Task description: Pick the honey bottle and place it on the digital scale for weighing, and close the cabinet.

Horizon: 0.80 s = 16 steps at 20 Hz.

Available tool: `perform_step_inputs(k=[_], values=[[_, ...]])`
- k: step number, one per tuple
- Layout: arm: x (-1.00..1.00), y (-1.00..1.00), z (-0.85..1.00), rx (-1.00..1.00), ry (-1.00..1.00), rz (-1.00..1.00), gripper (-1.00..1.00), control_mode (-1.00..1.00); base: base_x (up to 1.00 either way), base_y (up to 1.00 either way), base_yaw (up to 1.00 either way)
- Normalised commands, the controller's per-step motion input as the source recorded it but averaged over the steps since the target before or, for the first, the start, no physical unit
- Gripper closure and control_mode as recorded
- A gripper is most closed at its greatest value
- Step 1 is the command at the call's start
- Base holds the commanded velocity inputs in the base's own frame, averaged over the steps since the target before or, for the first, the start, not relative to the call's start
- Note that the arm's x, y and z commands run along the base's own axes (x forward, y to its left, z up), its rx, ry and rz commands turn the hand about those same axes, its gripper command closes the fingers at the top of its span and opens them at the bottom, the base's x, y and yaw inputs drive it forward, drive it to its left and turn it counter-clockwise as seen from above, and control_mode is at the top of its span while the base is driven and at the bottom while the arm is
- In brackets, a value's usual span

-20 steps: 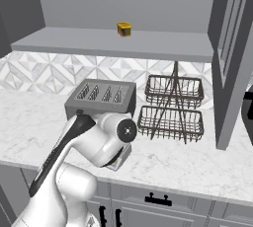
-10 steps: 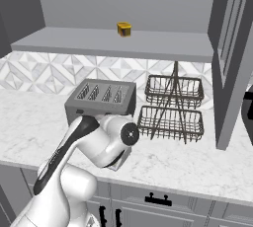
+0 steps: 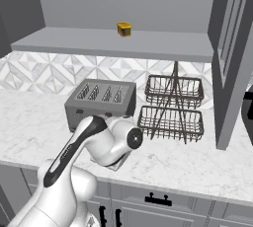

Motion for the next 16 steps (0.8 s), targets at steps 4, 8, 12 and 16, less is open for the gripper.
perform_step_inputs(k=[4, 8, 12, 16], values=[[0.26, 0.00, -0.23, 0.01, -0.01, 0.04, 1.00, -1.00, 0.00, 0.00, 0.00], [0.19, -0.01, -0.25, 0.00, -0.07, 0.03, 1.00, -1.00, 0.00, 0.00, 0.00], [0.06, -0.04, -0.13, 0.00, -0.09, 0.01, 1.00, -1.00, 0.00, 0.00, 0.00], [0.15, -0.07, -0.17, 0.00, -0.06, 0.00, 1.00, -1.00, 0.00, 0.00, 0.00]])
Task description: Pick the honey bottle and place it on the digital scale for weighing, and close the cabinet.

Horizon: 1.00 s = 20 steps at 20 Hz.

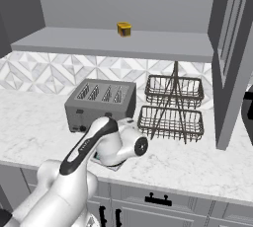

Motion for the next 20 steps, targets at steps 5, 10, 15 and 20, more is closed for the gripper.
perform_step_inputs(k=[5, 10, 15, 20], values=[[0.18, -0.16, -0.14, 0.00, -0.04, 0.00, 1.00, -1.00, 0.00, 0.00, 0.00], [0.17, -0.31, -0.16, 0.02, -0.02, 0.00, 1.00, -1.00, 0.00, 0.00, 0.00], [0.12, -0.16, -0.29, 0.00, -0.09, 0.00, 1.00, -1.00, 0.00, 0.00, 0.00], [-0.25, 0.08, -0.18, -0.02, -0.25, 0.00, -1.00, -1.00, 0.00, 0.00, 0.00]])
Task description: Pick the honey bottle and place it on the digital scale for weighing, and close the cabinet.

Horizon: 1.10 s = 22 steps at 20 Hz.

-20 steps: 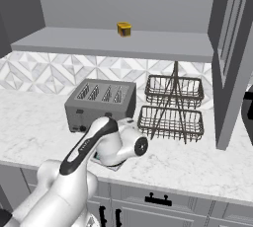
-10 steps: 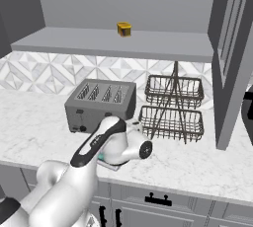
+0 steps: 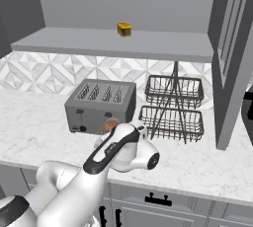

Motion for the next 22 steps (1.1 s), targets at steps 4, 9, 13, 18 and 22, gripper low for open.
perform_step_inputs(k=[4, 9, 13, 18, 22], values=[[-0.09, 0.00, 0.00, 0.00, -0.15, 0.00, -1.00, -1.00, 0.00, 0.00, 0.00], [-0.11, 0.00, 0.00, 0.00, -0.16, 0.00, -1.00, -1.00, 0.00, 0.00, 0.00], [-0.14, 0.00, 0.00, 0.00, -0.16, 0.00, -1.00, -1.00, 0.00, 0.00, 0.00], [-0.25, -0.06, 0.02, 0.00, -0.13, 0.00, -1.00, -1.00, 0.00, 0.00, 0.00], [-0.43, -0.26, 0.70, 0.01, -0.28, 0.00, -1.00, -1.00, 0.00, 0.00, 0.00]])
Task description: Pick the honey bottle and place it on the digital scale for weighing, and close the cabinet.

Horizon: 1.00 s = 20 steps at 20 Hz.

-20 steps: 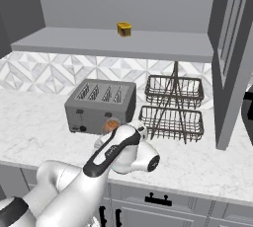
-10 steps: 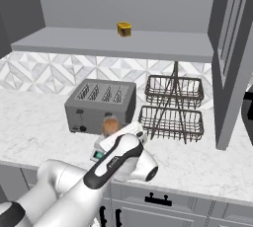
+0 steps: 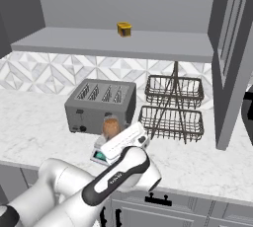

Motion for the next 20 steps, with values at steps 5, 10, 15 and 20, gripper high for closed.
perform_step_inputs(k=[5, 10, 15, 20], values=[[-0.41, -0.16, 0.81, 0.00, -0.38, 0.00, -1.00, -1.00, 0.00, 0.00, 0.00], [-0.19, -0.05, 0.45, 0.03, -0.32, 0.00, -1.00, -1.00, 0.00, 0.00, 0.00], [-0.14, -0.13, 0.19, 0.03, -0.13, 0.00, -1.00, -1.00, 0.00, 0.00, 0.00], [-0.27, -0.30, 0.32, 0.07, -0.12, 0.00, -1.00, -1.00, 0.00, 0.00, 0.00]])
